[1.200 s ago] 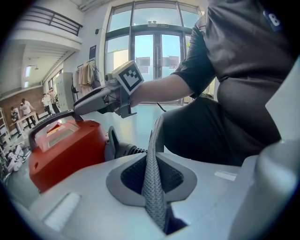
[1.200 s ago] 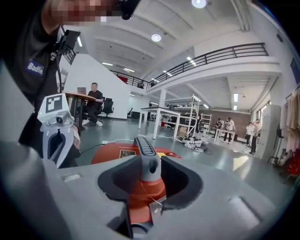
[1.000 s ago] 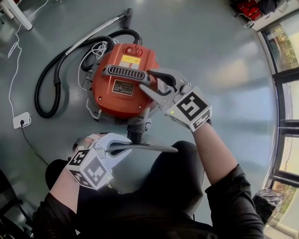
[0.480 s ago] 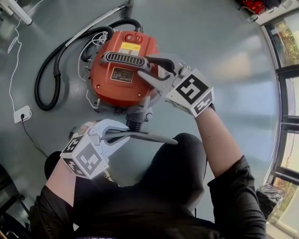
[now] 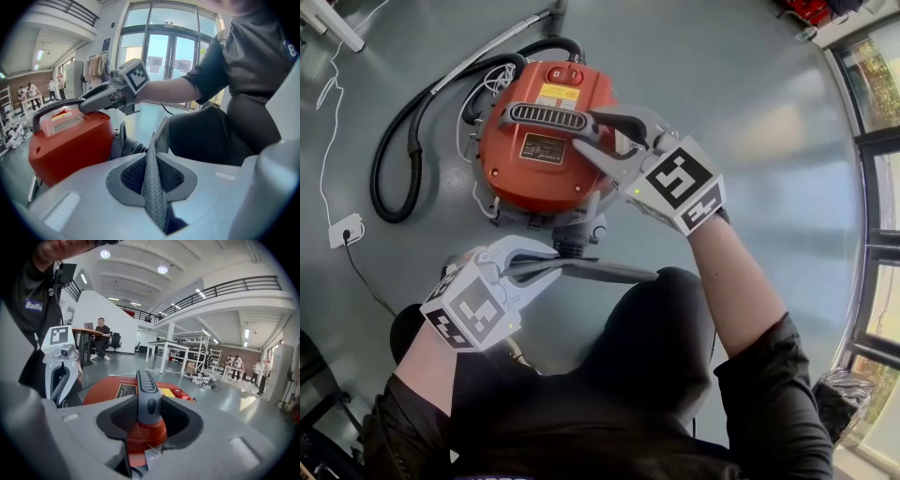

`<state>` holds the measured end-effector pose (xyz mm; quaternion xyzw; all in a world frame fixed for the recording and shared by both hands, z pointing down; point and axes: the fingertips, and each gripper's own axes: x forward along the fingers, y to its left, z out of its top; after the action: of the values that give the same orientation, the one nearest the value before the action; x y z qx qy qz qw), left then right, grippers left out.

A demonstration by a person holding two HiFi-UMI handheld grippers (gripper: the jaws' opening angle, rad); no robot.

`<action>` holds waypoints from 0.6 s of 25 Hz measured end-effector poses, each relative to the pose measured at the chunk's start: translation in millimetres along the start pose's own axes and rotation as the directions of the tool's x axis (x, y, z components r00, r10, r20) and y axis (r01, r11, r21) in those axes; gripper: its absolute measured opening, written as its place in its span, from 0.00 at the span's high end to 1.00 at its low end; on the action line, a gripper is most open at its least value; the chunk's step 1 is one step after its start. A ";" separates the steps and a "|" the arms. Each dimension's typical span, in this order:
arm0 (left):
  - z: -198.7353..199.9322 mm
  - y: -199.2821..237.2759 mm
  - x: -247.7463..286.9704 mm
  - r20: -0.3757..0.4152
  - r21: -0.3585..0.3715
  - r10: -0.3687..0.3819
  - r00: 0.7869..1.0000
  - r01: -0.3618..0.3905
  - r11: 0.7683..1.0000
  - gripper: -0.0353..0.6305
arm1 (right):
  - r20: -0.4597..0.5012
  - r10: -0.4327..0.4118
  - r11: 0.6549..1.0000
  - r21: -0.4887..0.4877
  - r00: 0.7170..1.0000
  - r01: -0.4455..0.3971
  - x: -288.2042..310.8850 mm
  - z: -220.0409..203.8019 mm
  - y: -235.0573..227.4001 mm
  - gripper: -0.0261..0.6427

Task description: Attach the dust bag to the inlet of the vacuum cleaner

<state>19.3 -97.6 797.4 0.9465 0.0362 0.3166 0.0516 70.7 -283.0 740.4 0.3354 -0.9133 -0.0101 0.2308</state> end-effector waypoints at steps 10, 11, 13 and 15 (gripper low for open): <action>1.0 8.6 7.4 -0.027 0.019 0.007 1.000 -0.007 1.000 0.83 | -0.007 -0.017 1.000 -0.002 1.000 0.017 2.1 0.6 0.6 0.76; 1.6 8.9 8.3 -0.028 0.023 0.011 1.000 -0.010 1.000 0.83 | -0.007 -0.020 1.000 -0.002 1.000 0.020 2.1 0.5 0.6 0.76; 2.2 9.2 8.9 -0.029 0.022 0.018 0.999 -0.017 1.000 0.83 | -0.005 -0.027 1.000 -0.001 1.000 0.027 1.5 0.4 0.4 0.76; 1.3 10.4 6.6 -0.023 0.007 0.020 1.000 -0.019 1.000 0.83 | -0.002 -0.033 0.999 0.000 0.999 0.033 0.7 0.9 0.1 0.76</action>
<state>25.7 -107.4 801.5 0.9432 0.0287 0.3280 0.0447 69.7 -283.5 739.9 0.3503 -0.9075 -0.0133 0.2313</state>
